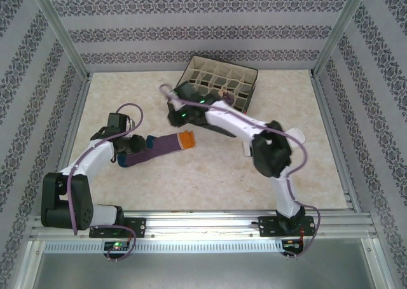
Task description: Roll the socks
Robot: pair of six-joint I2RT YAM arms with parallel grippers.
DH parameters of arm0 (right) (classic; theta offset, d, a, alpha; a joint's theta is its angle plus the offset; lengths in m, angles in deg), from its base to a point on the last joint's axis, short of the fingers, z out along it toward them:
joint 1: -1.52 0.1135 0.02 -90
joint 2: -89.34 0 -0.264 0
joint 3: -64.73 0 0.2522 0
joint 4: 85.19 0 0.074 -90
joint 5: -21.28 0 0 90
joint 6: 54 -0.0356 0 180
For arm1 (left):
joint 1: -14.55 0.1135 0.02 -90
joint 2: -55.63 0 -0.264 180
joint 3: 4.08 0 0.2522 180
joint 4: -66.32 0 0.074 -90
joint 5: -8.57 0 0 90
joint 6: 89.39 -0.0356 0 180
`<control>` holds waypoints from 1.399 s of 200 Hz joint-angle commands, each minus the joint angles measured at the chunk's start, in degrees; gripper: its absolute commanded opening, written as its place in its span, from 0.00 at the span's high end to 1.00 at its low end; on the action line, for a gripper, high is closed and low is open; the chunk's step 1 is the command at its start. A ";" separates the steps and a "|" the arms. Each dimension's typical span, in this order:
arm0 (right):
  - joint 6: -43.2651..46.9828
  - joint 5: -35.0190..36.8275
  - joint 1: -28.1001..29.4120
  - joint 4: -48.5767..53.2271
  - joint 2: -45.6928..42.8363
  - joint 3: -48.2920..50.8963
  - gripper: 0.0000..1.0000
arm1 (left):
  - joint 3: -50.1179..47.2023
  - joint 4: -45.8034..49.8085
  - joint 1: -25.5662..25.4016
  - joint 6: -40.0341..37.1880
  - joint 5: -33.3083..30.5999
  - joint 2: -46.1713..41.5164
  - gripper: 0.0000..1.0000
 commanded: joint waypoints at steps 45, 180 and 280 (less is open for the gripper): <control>8.94 3.69 2.05 5.92 11.84 -8.08 0.74 | -3.92 -0.55 0.38 6.32 4.66 0.14 0.62; 2.21 3.89 5.68 1.61 -5.56 26.54 0.75 | 7.21 -7.78 0.01 3.33 8.40 20.15 0.65; 0.85 1.82 11.11 -1.58 -12.50 30.89 0.74 | 15.05 -8.83 -6.67 -5.69 15.30 25.38 0.57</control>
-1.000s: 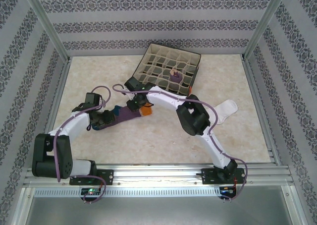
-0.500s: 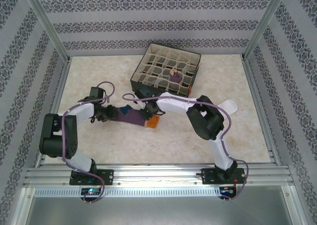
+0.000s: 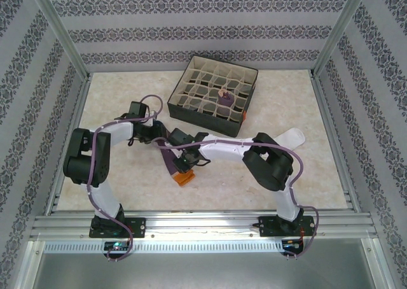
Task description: Roll the socks
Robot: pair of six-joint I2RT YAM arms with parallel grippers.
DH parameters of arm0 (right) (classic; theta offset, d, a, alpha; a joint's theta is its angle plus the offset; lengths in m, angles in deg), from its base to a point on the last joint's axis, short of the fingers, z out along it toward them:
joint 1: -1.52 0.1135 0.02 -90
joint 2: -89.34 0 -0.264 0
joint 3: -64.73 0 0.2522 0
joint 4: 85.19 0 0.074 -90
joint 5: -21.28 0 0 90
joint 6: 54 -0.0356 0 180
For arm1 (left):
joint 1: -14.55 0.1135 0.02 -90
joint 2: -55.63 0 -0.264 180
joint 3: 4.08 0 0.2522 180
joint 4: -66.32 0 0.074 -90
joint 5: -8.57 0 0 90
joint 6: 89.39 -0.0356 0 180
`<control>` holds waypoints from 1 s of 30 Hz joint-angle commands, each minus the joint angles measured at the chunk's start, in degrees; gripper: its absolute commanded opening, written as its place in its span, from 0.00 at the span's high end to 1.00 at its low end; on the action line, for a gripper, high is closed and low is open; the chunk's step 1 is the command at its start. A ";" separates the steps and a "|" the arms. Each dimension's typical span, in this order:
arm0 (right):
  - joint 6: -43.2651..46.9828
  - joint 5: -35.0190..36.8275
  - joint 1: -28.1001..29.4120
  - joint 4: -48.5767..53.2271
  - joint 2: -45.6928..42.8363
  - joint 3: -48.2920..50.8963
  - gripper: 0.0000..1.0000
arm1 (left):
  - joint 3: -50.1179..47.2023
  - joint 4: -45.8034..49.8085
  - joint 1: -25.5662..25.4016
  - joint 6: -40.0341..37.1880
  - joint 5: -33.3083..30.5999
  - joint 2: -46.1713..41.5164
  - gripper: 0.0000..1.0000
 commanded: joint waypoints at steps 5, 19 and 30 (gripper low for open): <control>3.04 -2.03 -2.30 -1.99 -8.85 6.35 0.74 | -1.08 5.57 -0.64 -12.31 0.62 -9.00 0.54; 9.51 -4.07 -12.13 -16.54 -24.47 25.27 0.69 | -24.95 -4.41 -23.20 -20.63 -9.68 -42.95 0.55; 37.21 -3.25 -3.25 -26.81 -33.49 39.14 0.48 | -37.60 -2.63 -28.16 5.50 -25.51 -65.77 0.54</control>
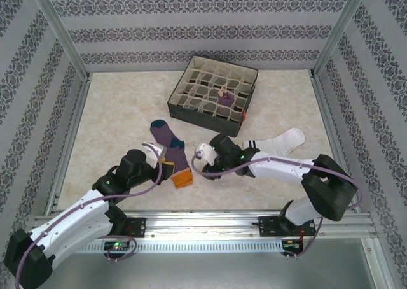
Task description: Roll the socks
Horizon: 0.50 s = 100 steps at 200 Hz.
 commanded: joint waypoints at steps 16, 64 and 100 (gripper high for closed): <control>18.43 4.69 6.92 -8.12 0.57 3.17 0.43 | -0.69 9.53 -0.33 16.74 -8.95 -5.85 0.54; 24.41 8.62 11.20 -8.87 6.13 0.73 0.39 | 1.31 15.28 -0.28 17.64 -8.78 -5.90 0.53; 26.45 10.78 12.89 -8.71 10.83 -1.80 0.38 | 1.40 16.42 -0.28 17.92 -9.12 -6.00 0.53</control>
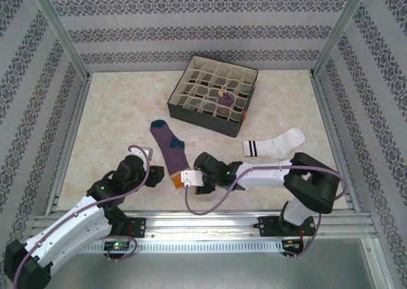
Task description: Roll the socks
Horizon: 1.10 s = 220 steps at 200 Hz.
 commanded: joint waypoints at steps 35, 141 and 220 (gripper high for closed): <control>4.39 4.60 2.14 -3.59 4.85 -3.07 0.38 | 2.03 4.10 -0.28 1.60 -1.62 -0.42 0.53; 5.37 4.73 3.13 -10.46 10.70 -4.36 0.54 | 2.21 3.97 -0.24 0.55 -0.38 0.97 0.53; 4.59 7.22 3.05 -14.53 14.10 -6.09 0.50 | 3.96 2.17 -0.30 -2.07 1.05 5.10 0.53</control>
